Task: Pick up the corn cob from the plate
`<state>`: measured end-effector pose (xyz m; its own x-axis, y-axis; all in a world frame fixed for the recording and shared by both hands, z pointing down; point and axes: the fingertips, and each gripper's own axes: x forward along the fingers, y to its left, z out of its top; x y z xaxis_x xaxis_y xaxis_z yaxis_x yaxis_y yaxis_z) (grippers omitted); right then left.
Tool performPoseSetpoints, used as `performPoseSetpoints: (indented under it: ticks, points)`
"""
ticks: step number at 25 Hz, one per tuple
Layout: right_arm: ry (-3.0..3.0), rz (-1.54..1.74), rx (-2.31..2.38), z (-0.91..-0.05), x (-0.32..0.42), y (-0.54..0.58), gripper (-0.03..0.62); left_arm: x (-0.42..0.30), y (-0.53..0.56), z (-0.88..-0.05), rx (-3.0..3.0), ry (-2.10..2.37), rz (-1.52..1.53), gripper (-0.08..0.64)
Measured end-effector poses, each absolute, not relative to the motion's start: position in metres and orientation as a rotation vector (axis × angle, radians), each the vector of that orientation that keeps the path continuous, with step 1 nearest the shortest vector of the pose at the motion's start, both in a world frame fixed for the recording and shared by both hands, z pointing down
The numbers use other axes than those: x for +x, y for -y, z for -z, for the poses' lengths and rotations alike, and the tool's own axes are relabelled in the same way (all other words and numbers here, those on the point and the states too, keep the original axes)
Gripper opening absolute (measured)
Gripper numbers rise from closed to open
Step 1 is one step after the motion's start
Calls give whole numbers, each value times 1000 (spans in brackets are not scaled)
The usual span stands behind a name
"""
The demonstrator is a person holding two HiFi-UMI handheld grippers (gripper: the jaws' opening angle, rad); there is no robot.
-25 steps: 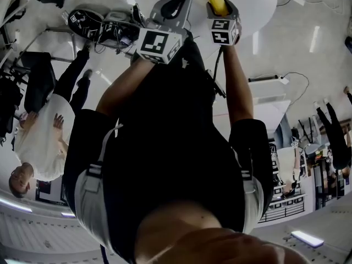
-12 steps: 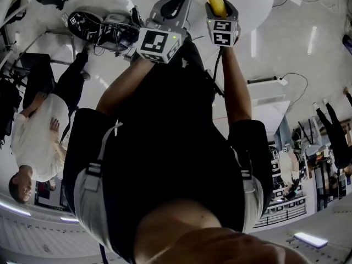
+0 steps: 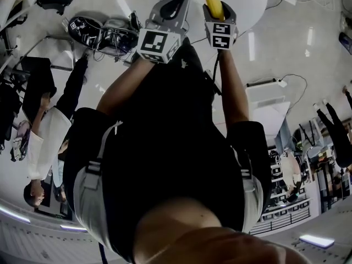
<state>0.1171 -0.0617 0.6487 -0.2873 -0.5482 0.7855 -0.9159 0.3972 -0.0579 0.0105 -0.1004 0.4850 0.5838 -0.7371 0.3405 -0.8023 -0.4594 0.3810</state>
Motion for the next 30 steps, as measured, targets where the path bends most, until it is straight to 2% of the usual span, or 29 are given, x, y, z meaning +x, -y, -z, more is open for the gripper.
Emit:
performPoseSetpoints:
  ticks: [30]
  points:
    - [2067, -641, 1463, -555, 139, 26, 261, 30, 69, -428, 2435, 1241, -104, 6]
